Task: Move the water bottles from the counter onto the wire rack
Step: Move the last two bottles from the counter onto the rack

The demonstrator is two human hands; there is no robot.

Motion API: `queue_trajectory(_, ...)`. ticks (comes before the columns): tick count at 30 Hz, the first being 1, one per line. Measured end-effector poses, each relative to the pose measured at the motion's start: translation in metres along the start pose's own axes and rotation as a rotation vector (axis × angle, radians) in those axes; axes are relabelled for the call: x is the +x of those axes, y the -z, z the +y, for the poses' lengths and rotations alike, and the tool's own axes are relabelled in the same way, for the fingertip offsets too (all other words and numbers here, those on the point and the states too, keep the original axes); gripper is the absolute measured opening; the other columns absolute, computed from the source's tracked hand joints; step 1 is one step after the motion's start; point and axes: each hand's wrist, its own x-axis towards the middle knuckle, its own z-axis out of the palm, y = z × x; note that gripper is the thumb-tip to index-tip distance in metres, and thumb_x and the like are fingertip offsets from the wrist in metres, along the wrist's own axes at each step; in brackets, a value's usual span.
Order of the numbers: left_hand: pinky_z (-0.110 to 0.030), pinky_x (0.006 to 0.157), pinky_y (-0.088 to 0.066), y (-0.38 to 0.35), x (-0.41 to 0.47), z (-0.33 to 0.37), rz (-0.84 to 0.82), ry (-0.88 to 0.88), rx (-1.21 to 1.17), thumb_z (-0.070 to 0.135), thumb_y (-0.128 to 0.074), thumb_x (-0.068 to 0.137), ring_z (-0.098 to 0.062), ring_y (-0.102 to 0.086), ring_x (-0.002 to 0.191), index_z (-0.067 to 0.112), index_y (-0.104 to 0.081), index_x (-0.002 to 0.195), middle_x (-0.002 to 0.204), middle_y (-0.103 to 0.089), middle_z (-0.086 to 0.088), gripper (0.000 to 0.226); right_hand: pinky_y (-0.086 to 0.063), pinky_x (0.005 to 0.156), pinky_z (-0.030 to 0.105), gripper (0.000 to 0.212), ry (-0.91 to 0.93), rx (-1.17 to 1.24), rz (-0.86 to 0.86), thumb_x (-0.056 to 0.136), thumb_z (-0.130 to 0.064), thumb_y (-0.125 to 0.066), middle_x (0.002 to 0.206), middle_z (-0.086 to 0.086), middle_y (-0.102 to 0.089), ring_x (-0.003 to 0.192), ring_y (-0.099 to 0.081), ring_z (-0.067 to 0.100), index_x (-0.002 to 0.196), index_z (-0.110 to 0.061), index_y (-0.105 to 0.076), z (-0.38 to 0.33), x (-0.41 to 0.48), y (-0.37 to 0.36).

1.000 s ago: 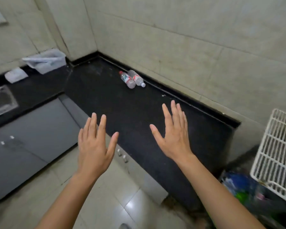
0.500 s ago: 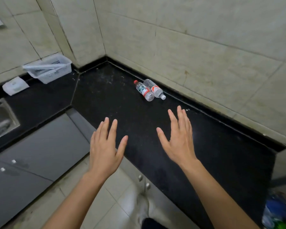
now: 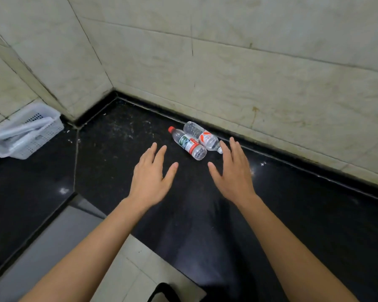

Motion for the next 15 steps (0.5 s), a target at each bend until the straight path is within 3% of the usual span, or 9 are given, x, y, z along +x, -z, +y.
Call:
queue_trajectory(6, -0.049, 0.116, -0.033, -0.054, 0.105, -0.039, -0.249, -0.101, 0.026, 0.046, -0.050, 0.100, -0.030, -0.024, 0.151, 0.015, -0.039, 0.152, 0.162, -0.030, -0.012, 0.062, -0.020, 0.124, 0.047, 0.072, -0.195, -0.069, -0.121, 0.100, -0.040, -0.057, 0.167, 0.019, -0.017, 0.155, -0.016, 0.036, 0.158, -0.011, -0.028, 0.020, 0.048, -0.051)
queue_trajectory(11, -0.058, 0.101, -0.046, -0.124, 0.181, -0.053, -0.356, -0.329, -0.006, 0.041, -0.053, 0.097, -0.040, -0.042, 0.137, 0.009, -0.051, 0.141, 0.146, -0.048, -0.020, 0.055, -0.022, 0.123, 0.045, 0.073, -0.433, -0.093, -0.173, 0.099, -0.037, -0.058, 0.167, 0.018, -0.017, 0.155, -0.017, 0.035, 0.159, -0.011, -0.026, 0.036, 0.063, -0.092)
queue_trajectory(13, -0.059, 0.107, -0.041, -0.147, 0.198, -0.052, -0.391, -0.394, 0.006, 0.045, -0.045, 0.098, -0.042, -0.033, 0.144, 0.011, -0.043, 0.149, 0.153, -0.041, -0.020, 0.060, -0.024, 0.123, 0.046, 0.073, -0.502, -0.098, -0.192, 0.099, -0.036, -0.059, 0.167, 0.018, -0.018, 0.154, -0.018, 0.035, 0.159, -0.010, -0.025, 0.038, 0.066, -0.109)
queue_trajectory(15, -0.059, 0.119, -0.023, -0.166, 0.210, -0.053, -0.450, -0.443, 0.034, 0.048, -0.038, 0.103, -0.039, -0.013, 0.153, 0.018, -0.024, 0.159, 0.166, -0.021, -0.015, 0.065, -0.026, 0.123, 0.047, 0.073, -0.563, -0.068, -0.202, 0.099, -0.034, -0.059, 0.167, 0.017, -0.017, 0.154, -0.018, 0.034, 0.159, -0.011, -0.023, 0.035, 0.072, -0.125)
